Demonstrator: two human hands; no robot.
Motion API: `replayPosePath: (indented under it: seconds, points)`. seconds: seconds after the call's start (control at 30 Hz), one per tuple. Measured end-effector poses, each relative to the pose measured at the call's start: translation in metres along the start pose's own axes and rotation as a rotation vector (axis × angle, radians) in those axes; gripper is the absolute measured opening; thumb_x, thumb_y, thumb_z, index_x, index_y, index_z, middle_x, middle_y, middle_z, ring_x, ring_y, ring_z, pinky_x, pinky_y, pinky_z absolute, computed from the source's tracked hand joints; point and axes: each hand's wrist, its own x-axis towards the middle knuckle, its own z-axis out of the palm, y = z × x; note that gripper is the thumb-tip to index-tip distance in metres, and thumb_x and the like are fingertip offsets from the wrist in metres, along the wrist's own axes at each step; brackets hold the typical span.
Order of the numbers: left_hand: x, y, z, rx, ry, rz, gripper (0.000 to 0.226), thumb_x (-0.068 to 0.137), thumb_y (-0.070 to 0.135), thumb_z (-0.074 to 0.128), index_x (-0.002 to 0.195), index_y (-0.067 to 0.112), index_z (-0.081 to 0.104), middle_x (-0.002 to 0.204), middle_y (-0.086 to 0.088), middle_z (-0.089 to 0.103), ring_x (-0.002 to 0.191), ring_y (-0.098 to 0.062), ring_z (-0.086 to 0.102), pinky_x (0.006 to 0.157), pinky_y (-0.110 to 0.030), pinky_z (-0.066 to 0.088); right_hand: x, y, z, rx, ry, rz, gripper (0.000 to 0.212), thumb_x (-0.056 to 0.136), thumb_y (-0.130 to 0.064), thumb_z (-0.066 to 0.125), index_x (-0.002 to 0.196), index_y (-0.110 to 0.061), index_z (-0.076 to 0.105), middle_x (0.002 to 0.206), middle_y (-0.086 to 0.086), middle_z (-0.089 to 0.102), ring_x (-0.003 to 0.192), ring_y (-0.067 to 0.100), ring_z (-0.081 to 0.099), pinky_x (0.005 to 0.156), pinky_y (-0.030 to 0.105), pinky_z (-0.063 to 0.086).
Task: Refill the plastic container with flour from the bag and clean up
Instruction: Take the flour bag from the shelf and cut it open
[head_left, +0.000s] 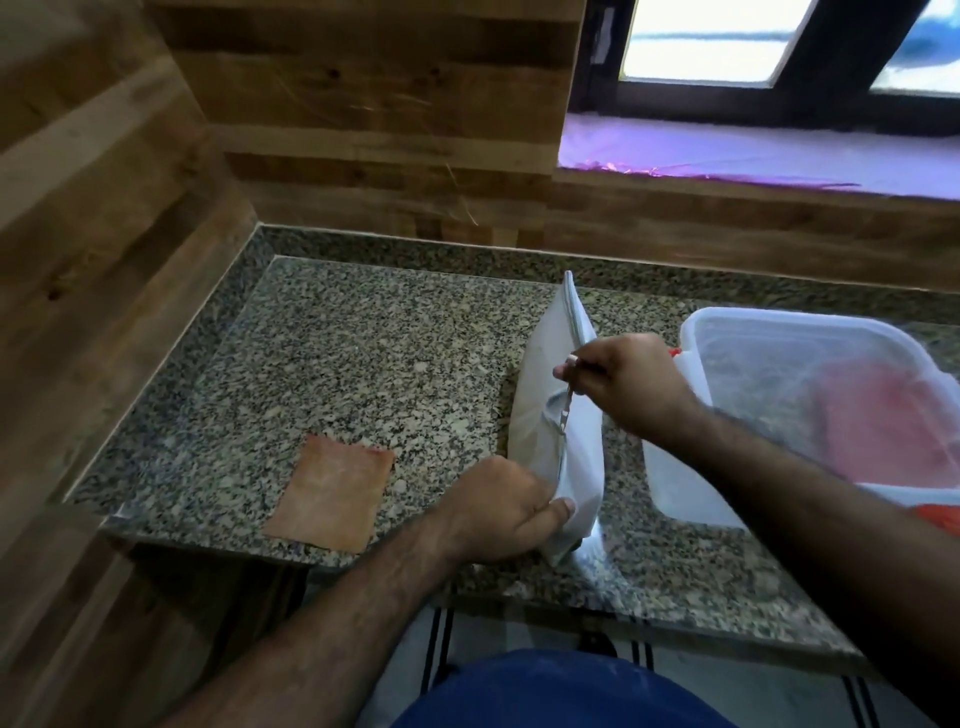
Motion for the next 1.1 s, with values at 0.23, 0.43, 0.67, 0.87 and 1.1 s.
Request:
replayPosePath:
  seconds: [0.23, 0.43, 0.67, 0.87, 1.1]
  points:
    - [0.001, 0.005, -0.015, -0.043, -0.348, -0.131, 0.055, 0.108, 0.047, 0.054, 0.063, 0.015, 0.052, 0.055, 0.0, 0.045, 0.047, -0.018, 0.044, 0.052, -0.033, 0.035, 0.072, 0.017, -0.012, -0.103, -0.005, 0.079, 0.016, 0.097, -0.03, 0.079, 0.101, -0.016, 0.086, 0.085, 0.002, 0.082, 0.072, 0.017, 0.076, 0.077, 0.035, 0.064]
    - [-0.001, 0.001, -0.013, -0.301, -0.455, -0.445, 0.049, 0.099, 0.037, 0.072, 0.059, 0.013, 0.056, 0.054, 0.001, 0.042, 0.043, -0.013, 0.033, 0.047, -0.031, 0.026, 0.147, 0.054, -0.026, -0.101, 0.102, 0.253, 0.018, 0.097, -0.028, 0.078, 0.106, -0.015, 0.086, 0.098, 0.004, 0.083, 0.085, 0.019, 0.075, 0.085, 0.028, 0.057]
    - [0.01, 0.0, -0.019, -0.463, -0.617, -0.631, 0.043, 0.087, 0.043, 0.069, 0.067, 0.006, 0.077, 0.056, 0.0, 0.063, 0.048, -0.014, 0.048, 0.058, -0.028, 0.042, 0.192, 0.075, -0.014, 0.019, 0.171, 0.391, 0.021, 0.095, -0.033, 0.08, 0.111, -0.02, 0.085, 0.107, 0.004, 0.083, 0.097, 0.02, 0.077, 0.097, 0.039, 0.062]
    - [0.006, -0.028, -0.024, -0.774, -0.424, -0.656, 0.051, 0.088, 0.062, 0.071, 0.055, 0.025, 0.06, 0.053, 0.012, 0.049, 0.049, -0.012, 0.041, 0.055, -0.029, 0.033, 0.188, 0.072, -0.015, -0.09, 0.054, 0.396, 0.056, 0.093, -0.069, 0.067, 0.097, -0.014, 0.077, 0.09, 0.006, 0.075, 0.084, 0.025, 0.073, 0.072, 0.033, 0.057]
    - [0.028, -0.044, -0.022, -0.684, -0.017, -0.684, 0.084, 0.08, 0.101, 0.047, 0.072, 0.018, 0.061, 0.065, -0.006, 0.049, 0.062, -0.017, 0.042, 0.064, -0.035, 0.029, 0.129, 0.036, -0.012, -0.262, -0.421, 0.503, 0.119, 0.082, -0.101, 0.029, 0.125, 0.002, 0.071, 0.116, 0.02, 0.075, 0.082, 0.027, 0.071, 0.081, 0.036, 0.06]
